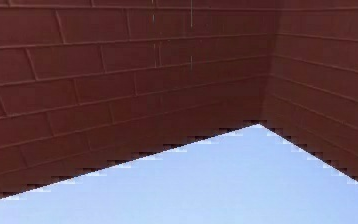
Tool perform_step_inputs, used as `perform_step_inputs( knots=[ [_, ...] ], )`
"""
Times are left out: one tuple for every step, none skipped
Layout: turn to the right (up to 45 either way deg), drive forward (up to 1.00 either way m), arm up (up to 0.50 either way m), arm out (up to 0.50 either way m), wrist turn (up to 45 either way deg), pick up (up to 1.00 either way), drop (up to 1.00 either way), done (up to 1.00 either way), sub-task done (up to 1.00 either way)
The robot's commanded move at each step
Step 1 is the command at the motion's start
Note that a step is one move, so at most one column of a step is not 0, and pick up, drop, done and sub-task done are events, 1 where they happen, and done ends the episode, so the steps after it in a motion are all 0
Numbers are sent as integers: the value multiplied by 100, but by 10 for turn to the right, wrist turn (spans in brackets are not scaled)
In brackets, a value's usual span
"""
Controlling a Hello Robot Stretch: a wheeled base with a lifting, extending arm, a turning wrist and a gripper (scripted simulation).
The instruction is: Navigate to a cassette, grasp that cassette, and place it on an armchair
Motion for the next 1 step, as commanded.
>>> perform_step_inputs(
  knots=[
    [270,0,0,0,0,0,0,0,0]
  ],
)
